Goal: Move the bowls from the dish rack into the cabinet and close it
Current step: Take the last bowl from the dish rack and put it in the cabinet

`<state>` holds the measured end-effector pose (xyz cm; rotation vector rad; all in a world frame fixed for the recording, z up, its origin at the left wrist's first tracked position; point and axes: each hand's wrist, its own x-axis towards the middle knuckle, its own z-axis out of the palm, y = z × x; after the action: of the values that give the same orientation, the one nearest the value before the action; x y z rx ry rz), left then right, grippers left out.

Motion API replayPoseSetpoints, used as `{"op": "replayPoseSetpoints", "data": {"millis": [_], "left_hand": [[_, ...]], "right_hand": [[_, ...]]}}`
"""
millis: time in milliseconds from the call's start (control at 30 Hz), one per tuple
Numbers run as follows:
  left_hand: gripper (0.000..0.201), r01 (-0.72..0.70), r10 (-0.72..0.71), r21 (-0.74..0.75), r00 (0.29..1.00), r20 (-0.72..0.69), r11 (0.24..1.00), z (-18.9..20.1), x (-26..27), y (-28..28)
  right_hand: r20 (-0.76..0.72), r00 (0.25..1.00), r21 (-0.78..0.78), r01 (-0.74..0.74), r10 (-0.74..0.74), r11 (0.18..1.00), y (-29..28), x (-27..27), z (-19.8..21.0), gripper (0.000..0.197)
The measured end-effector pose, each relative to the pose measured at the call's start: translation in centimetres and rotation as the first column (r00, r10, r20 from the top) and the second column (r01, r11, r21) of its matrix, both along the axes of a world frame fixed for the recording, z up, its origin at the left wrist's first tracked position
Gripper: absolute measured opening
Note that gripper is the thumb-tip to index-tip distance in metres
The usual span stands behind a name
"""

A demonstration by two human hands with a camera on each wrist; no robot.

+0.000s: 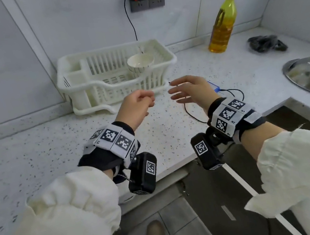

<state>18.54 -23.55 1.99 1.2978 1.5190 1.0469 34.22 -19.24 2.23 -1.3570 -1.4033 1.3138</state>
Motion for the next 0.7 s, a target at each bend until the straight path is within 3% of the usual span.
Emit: {"op": "replayPoseSetpoints", "data": {"millis": [133,433,567,700], "left_hand": [[0.034,-0.077,0.079,0.063,0.997,-0.027,0.995,0.6,-1.6,6.6],[0.043,-0.094,0.099,-0.093,0.994,0.049,0.991,-0.8,-5.7,21.8],[0.055,-0.106,0.134,-0.228,0.985,0.112,0.968,-3.1,-6.1,26.6],[0.052,-0.097,0.174,-0.385,0.970,0.171,0.918,-5.3,-6.0,29.6]], "right_hand": [[-0.035,0.996,0.075,0.085,-0.083,0.993,6.8,-2.2,0.2,0.027],[0.209,0.960,0.057,0.176,-0.184,0.983,21.9,-6.3,-1.7,0.035],[0.490,0.868,-0.032,0.110,-0.081,0.993,26.6,-8.1,-3.4,0.044],[0.563,0.817,-0.283,0.049,0.124,0.958,29.4,-9.5,-4.7,0.045]]}}
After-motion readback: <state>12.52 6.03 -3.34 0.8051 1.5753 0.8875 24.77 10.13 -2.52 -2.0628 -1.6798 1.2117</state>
